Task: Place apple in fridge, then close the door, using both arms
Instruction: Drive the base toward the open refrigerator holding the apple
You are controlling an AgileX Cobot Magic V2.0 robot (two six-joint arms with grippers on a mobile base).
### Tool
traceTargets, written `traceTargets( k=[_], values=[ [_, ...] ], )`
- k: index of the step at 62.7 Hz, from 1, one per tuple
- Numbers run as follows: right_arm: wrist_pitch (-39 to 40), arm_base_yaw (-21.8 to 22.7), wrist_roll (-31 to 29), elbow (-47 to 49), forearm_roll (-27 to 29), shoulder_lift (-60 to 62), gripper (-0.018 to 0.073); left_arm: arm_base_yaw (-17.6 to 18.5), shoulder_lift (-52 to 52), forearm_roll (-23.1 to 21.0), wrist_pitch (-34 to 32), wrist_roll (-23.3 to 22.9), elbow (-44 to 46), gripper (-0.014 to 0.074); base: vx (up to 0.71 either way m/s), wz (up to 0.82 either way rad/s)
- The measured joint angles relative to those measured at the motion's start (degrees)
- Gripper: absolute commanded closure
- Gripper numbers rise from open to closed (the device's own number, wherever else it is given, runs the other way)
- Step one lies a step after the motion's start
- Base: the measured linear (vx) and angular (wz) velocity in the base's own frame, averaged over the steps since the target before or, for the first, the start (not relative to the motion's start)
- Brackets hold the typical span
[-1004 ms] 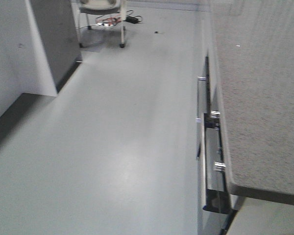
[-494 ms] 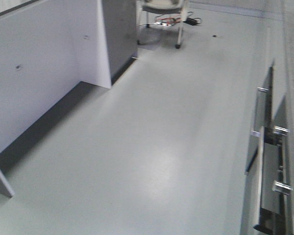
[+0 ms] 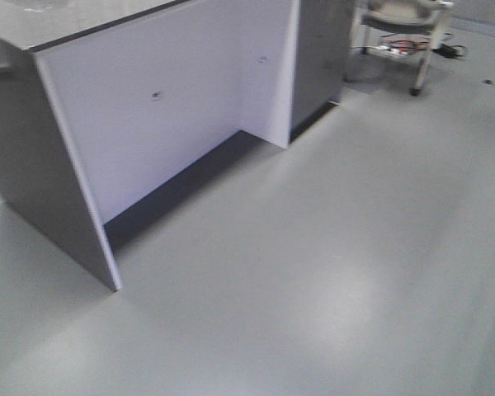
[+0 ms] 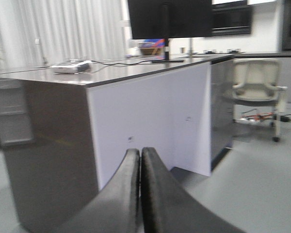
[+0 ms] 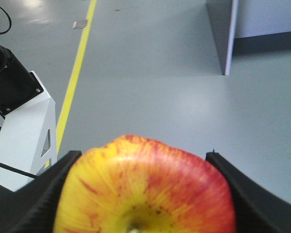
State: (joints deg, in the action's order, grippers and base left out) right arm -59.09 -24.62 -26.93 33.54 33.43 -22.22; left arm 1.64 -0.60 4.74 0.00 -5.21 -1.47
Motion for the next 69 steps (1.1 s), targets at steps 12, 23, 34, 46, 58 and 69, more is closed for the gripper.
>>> traceTargets(
  k=[12,23,34,46,58,69],
  values=[
    [0.0,0.0,0.0,0.0,0.0,0.0,0.0239,0.0,0.0,0.0,0.0,0.0,0.0,0.0603,-0.01,0.56],
    [0.0,0.0,0.0,0.0,0.0,0.0,0.0239,0.0,0.0,0.0,0.0,0.0,0.0,0.0603,0.0,0.54],
    [0.0,0.0,0.0,0.0,0.0,0.0,0.0239,0.0,0.0,0.0,0.0,0.0,0.0,0.0603,0.02,0.49],
    [0.0,0.0,0.0,0.0,0.0,0.0,0.0239,0.0,0.0,0.0,0.0,0.0,0.0,0.0603,0.04,0.42],
    [0.0,0.0,0.0,0.0,0.0,0.0,0.0239,0.0,0.0,0.0,0.0,0.0,0.0,0.0603,0.06,0.37],
    [0.0,0.0,0.0,0.0,0.0,0.0,0.0239,0.0,0.0,0.0,0.0,0.0,0.0,0.0603,0.07,0.37]
  ],
)
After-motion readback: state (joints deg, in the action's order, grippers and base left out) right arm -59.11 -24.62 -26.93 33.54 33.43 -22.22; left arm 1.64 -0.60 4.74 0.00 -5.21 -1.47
